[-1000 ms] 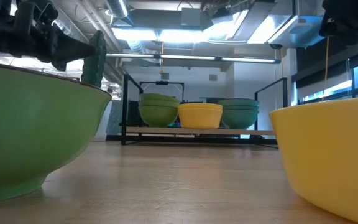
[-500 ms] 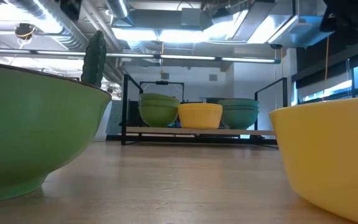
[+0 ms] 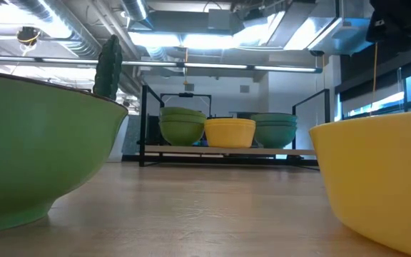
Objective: Pick & Place Mini bowls
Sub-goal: Stack the white white red patterned on top of the white white red patterned on the shelf
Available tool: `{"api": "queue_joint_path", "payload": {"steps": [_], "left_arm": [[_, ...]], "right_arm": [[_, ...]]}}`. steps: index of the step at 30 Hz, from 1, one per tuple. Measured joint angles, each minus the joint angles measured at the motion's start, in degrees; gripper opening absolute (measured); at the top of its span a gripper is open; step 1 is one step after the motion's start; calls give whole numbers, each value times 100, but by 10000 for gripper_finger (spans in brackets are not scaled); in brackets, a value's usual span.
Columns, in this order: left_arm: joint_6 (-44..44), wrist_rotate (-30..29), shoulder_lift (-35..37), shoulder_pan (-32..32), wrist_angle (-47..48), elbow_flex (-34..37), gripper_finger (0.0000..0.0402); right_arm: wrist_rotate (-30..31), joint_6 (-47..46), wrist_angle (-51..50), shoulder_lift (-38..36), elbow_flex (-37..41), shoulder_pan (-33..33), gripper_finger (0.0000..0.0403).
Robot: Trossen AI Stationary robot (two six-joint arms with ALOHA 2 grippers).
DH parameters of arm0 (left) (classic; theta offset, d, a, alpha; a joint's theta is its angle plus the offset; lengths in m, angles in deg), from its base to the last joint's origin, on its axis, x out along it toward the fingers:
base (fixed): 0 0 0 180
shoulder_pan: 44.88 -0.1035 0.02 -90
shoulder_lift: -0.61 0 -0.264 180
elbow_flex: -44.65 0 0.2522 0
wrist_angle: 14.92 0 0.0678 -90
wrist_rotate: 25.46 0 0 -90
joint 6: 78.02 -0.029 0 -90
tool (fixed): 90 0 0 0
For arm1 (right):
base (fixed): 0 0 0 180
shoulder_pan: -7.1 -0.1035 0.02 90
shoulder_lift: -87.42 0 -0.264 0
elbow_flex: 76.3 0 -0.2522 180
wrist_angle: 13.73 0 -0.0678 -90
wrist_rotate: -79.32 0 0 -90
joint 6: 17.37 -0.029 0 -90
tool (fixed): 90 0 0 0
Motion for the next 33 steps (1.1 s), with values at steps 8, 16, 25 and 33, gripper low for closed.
{"api": "queue_joint_path", "payload": {"steps": [8, 16, 25, 33], "left_arm": [[1615, 530, -1399, 213, 2519, -1639, 23], [2714, 2184, -2585, 92, 2551, -1849, 116], [2325, 3112, -3211, -234, 2522, -1847, 191], [1409, 3043, -3200, -522, 2588, -1847, 196]], "right_arm": [[-1, -302, -228, 1, 0, -2, 21], [-1, -311, -234, 2, 0, -2, 22], [-1, -464, -276, 2, 0, -2, 22], [1, -426, -360, 1, 0, -2, 22]]}}
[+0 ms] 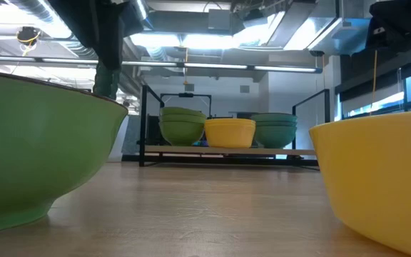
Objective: Pick & Place Mini bowls
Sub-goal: Stack the white white red patterned on top of the white white red patterned on the shelf
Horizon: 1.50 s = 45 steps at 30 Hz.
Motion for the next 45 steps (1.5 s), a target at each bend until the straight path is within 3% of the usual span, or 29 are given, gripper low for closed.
{"api": "queue_joint_path", "payload": {"steps": [10, 18, 33, 37, 43, 45], "left_arm": [[168, -48, -170, -29, 83, 153, 194], [516, 517, -738, 45, 61, 175, 194], [480, 402, -1277, -48, 47, 170, 182], [296, 526, -1362, -45, 58, 170, 144], [19, 650, -1326, -111, 110, 135, 35], [-2, 584, -1318, -131, 111, 73, 27]], "right_arm": [[0, 3, -27, 1, 0, 0, 22], [0, 50, -28, 0, 0, 0, 22], [0, 120, -78, -1, 0, 2, 22], [0, 114, -113, -1, 0, 0, 22], [0, 158, -110, -1, 0, 0, 22], [2, 158, -110, 0, 0, 0, 22]]}}
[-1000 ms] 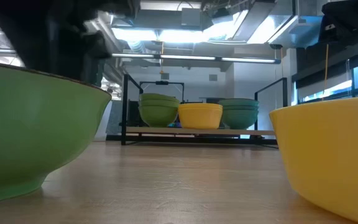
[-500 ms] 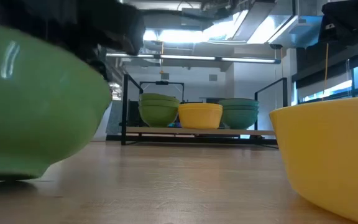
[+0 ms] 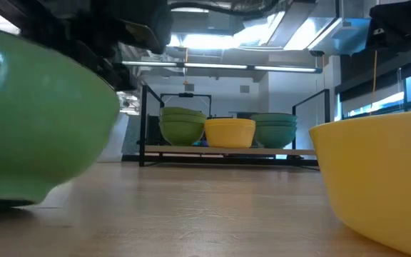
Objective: Pick & Place Mini bowls
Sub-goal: Stack the white white red patterned on top of the white white red patterned on the shelf
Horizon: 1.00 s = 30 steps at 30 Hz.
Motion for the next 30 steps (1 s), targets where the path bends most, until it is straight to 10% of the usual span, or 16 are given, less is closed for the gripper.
{"api": "queue_joint_path", "payload": {"steps": [18, 30], "left_arm": [[-21, -1211, -81, 161, 826, -938, 10], [212, -972, -70, 57, 870, -881, 14]], "right_arm": [[-2, -4, 0, -1, 0, 0, 22], [-1, -9, -2, -1, 0, 0, 22]]}}
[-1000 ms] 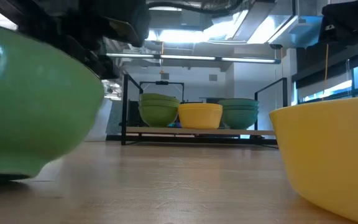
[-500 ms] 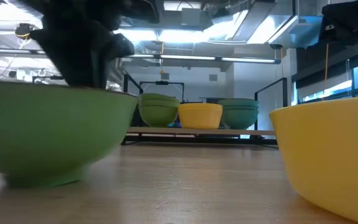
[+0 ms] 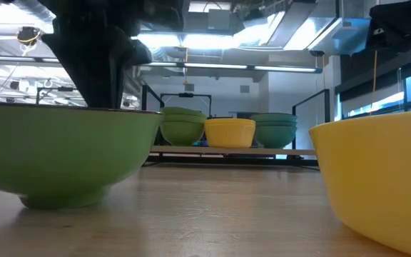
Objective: Pick & Place Mini bowls
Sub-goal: Stack the white white red patterned on top of the white white red patterned on the shelf
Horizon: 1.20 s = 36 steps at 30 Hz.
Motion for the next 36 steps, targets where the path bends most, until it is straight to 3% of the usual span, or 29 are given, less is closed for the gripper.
{"api": "queue_joint_path", "payload": {"steps": [13, 21, 31, 36], "left_arm": [[-180, 168, -15, -94, 11, 108, 123], [-458, 517, -28, -382, -25, 108, 154], [-899, 882, -243, -508, -64, 248, 136], [-1231, 1014, -171, -497, -31, 246, 56]], "right_arm": [[-1, 4, 0, 1, 0, 1, 22], [-1, -24, -1, 2, 0, 0, 22], [0, 6, -59, 0, 0, 0, 22], [1, -10, -61, 1, 0, 0, 22]]}}
